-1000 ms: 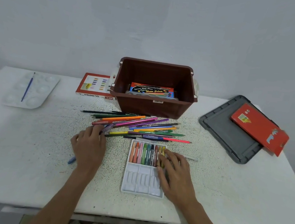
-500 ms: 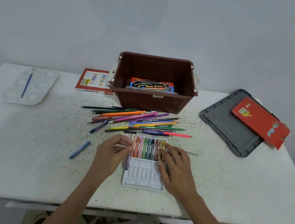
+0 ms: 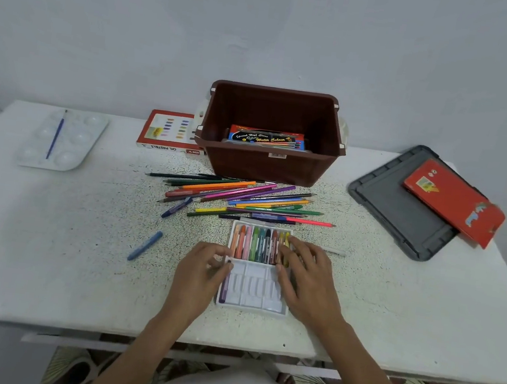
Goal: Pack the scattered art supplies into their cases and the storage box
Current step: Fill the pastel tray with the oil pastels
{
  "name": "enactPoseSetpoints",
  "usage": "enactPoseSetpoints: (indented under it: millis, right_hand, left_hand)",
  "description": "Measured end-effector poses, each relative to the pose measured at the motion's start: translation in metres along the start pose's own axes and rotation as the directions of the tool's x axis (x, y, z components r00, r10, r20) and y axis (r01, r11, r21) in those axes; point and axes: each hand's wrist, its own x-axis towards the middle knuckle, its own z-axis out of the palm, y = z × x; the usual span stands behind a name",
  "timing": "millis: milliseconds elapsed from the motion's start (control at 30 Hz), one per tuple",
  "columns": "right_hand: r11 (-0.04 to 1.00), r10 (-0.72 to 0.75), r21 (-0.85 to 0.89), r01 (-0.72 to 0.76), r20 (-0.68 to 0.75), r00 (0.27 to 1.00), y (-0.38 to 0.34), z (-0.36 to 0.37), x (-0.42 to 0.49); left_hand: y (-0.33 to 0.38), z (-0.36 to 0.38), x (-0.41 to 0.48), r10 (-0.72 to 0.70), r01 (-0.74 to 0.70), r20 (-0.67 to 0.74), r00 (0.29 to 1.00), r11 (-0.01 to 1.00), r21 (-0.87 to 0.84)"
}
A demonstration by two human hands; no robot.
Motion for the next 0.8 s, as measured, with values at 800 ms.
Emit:
enactPoseSetpoints:
  millis: [800]
  right_hand:
    - [1.0,0.018,-0.019,-0.018,0.02,1.0,-0.005,-0.007,-0.002]
  left_hand:
    - [-0.021,0.009,-0.029,0.272,-0.244,0.009,0.962,0.845,0.476]
